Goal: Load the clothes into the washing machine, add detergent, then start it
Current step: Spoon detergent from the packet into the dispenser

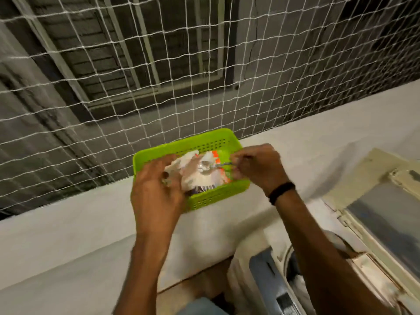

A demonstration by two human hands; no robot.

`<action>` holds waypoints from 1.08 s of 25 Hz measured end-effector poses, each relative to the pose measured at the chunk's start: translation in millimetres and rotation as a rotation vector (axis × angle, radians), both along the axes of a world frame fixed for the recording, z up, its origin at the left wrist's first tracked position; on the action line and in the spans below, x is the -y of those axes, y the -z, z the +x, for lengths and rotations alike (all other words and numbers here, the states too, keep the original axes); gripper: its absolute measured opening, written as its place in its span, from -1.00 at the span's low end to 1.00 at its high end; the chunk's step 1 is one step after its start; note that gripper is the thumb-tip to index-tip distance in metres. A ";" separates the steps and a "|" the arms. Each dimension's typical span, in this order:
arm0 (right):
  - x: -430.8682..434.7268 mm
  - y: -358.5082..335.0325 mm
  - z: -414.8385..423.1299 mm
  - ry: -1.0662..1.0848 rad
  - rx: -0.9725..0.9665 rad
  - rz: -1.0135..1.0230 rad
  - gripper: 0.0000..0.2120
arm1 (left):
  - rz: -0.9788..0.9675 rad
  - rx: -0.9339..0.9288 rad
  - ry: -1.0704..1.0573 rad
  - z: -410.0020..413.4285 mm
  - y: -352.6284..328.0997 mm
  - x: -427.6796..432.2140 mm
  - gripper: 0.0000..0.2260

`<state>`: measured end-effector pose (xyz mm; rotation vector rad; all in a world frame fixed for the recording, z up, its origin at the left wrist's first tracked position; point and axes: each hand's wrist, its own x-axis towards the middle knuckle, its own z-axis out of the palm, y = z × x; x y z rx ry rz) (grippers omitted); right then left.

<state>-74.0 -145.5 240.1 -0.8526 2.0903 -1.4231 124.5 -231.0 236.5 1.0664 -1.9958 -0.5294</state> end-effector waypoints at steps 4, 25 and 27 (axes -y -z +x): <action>39.8 8.2 10.0 -0.068 -0.171 0.222 -0.84 | 0.078 0.149 -0.030 6.9 15.3 29.6 -0.87; 30.9 -11.5 3.4 -0.125 0.196 0.300 -0.76 | 0.156 0.056 -0.046 11.5 10.0 32.7 -0.94; 25.0 -14.5 2.4 -0.105 0.200 0.283 -0.85 | 0.155 0.033 -0.043 10.0 8.4 29.7 -0.94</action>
